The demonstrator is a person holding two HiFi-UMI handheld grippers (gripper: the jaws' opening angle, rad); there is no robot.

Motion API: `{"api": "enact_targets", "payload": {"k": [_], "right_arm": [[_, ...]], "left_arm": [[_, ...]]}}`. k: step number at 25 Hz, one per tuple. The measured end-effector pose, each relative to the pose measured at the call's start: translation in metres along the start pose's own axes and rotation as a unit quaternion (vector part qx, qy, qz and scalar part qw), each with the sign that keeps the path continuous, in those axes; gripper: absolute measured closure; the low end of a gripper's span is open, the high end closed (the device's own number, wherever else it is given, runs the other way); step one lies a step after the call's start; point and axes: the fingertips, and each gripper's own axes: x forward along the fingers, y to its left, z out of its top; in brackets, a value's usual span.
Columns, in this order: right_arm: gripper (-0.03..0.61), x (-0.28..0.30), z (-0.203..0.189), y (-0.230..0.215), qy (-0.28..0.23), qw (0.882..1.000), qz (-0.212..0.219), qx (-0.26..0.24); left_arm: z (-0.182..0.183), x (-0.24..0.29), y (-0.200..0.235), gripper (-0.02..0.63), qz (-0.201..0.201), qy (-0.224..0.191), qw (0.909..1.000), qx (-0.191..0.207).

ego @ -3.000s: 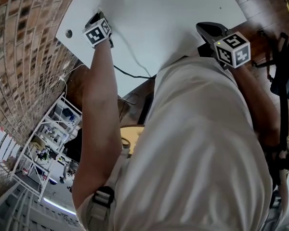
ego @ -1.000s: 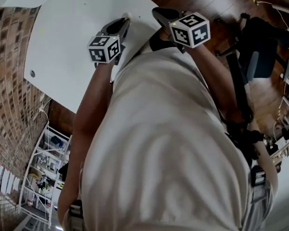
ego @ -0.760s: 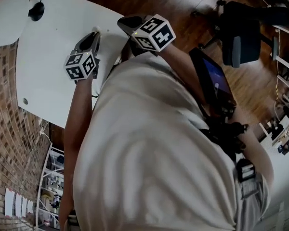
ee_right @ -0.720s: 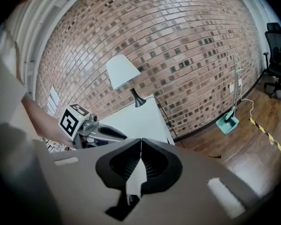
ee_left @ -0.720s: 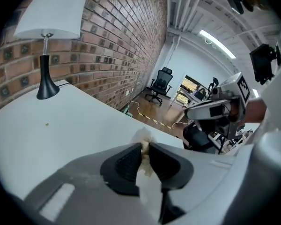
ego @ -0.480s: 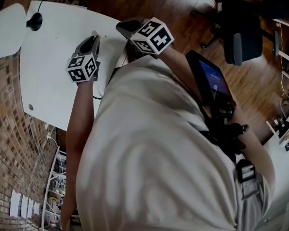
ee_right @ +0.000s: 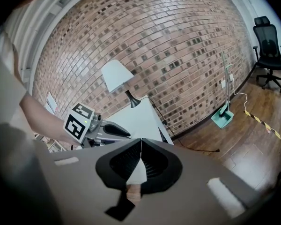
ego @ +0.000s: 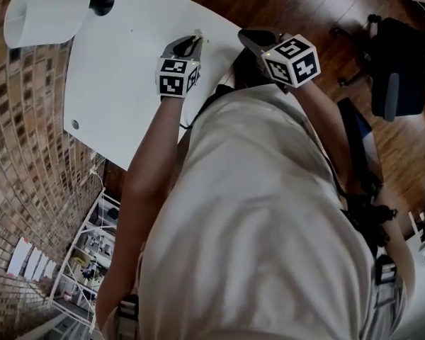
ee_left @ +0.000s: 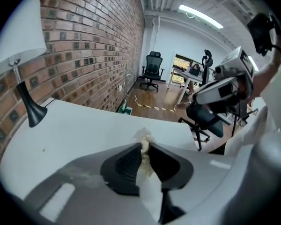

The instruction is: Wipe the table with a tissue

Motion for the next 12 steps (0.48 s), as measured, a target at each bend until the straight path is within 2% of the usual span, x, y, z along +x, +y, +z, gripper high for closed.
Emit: {"api": "enact_targets", "payload": {"k": [4,7,12], "right_arm": [[0.569,-0.011,-0.002,-0.001,-0.011,1.0,-0.009,0.002],[0.569,-0.024,-0.009,-0.006,-0.02,0.999,-0.025,0.013],[0.569,-0.037,-0.023,-0.005,-0.025,0.999,-0.037,0.021]], "left_arm": [[-0.006,0.014,-0.004,0.552,0.018,0.028,0.9981,0.052],[-0.007,0.016,-0.006,0.555,0.035,0.033,0.9958,0.079],[-0.008,0.021,-0.027,0.561,0.016,0.039,0.9909,0.128]]}}
